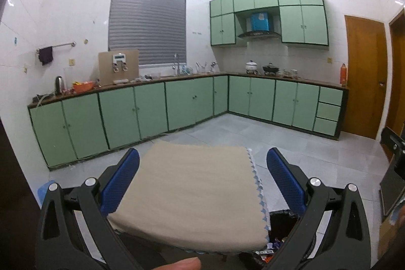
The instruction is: Collect trash
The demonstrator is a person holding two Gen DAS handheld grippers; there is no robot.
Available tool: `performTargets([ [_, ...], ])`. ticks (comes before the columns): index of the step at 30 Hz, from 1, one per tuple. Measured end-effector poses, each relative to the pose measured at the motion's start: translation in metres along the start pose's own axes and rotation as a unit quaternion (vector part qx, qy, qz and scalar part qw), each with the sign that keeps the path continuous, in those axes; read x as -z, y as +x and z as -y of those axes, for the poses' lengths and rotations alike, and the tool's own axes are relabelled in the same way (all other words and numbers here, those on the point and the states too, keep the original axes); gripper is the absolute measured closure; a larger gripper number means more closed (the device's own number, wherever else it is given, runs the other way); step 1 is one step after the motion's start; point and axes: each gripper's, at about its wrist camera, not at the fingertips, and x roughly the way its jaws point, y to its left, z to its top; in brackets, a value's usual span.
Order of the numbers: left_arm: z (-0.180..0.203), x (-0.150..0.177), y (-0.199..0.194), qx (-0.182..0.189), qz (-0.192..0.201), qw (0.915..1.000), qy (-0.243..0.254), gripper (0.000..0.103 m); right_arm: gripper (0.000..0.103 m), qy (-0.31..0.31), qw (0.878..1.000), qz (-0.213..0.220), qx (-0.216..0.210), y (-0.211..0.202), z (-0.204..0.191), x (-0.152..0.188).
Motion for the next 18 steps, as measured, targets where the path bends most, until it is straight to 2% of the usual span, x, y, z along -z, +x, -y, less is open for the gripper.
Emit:
performTargets([
  [6,0.002,-0.001,-0.003,-0.006,0.001,0.9999,-0.013,0.005,0.006,0.006,1.0,-0.024,0.006,0.008,0.0,0.01],
  [18,-0.007,0.007,0.007,0.001,-0.011,0.9998,-0.018,0.005,0.006,-0.003,0.999,-0.044,0.017,0.019,-0.005,0.021],
])
